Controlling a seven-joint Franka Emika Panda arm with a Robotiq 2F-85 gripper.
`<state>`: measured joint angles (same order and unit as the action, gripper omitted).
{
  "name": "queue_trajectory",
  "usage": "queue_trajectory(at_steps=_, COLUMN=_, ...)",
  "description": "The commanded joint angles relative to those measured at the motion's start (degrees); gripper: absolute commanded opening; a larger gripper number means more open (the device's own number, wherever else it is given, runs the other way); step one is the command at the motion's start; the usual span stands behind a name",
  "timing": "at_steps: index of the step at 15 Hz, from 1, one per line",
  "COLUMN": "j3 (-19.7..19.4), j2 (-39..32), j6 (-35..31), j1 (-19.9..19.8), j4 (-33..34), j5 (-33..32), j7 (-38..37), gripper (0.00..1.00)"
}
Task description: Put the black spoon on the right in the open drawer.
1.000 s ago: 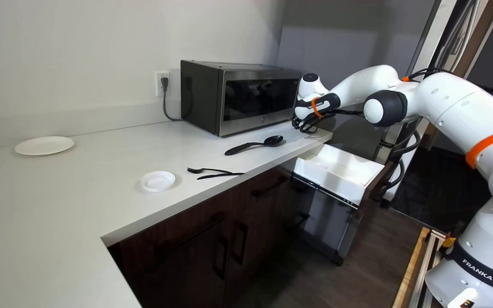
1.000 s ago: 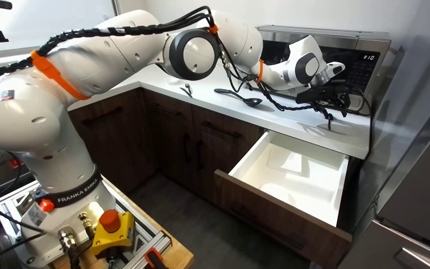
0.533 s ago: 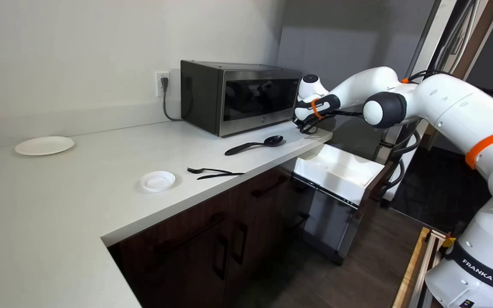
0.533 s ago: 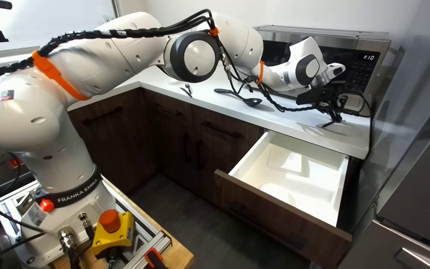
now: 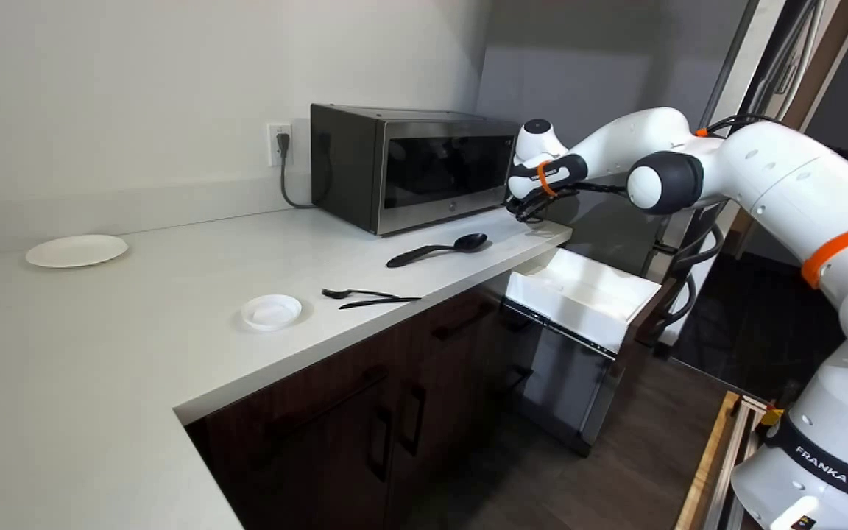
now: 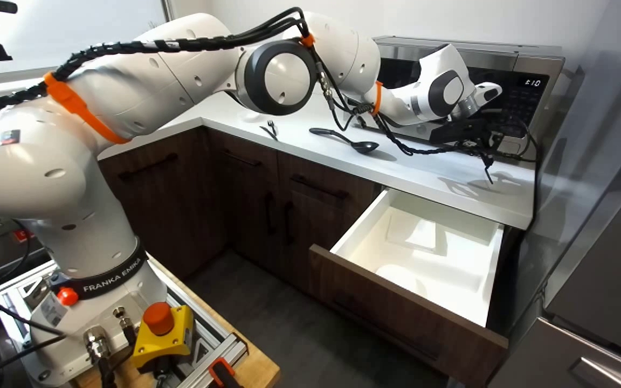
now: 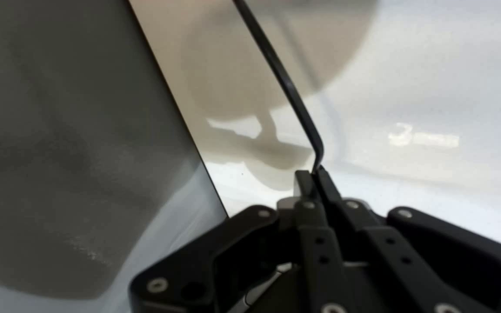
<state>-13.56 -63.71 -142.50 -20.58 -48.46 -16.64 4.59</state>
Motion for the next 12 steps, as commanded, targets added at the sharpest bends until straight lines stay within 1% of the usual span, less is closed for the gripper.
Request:
queue_trajectory(at_steps=1, j3=0.96, j2=9.42, j6=1.81, j1=-0.33, j4=-12.34, j5=0.12, j7=2.9, gripper=0.01)
queue_trajectory(at_steps=2, j3=1.01, j2=11.32, j6=2.77, j1=-0.77, j4=-14.74, j5=-0.01, j7=4.25, gripper=0.01)
queue_trajectory(at_steps=6, j3=3.33, j2=19.18, j6=7.69, j1=-3.69, j4=-24.6, j5=0.99, j7=12.84, gripper=0.01)
queue_trajectory(at_steps=9, j3=5.89, j2=25.07, j6=10.88, j1=-6.41, j4=-32.23, j5=2.89, j7=19.64, gripper=0.01)
queue_trajectory(at_steps=10, j3=6.53, j2=26.96, j6=12.01, j1=-7.11, j4=-34.8, j5=3.53, j7=21.34, gripper=0.01)
queue_trajectory(at_steps=12, j3=6.74, j2=30.72, j6=14.2, j1=-7.57, j4=-40.14, j5=4.09, j7=22.15, gripper=0.01)
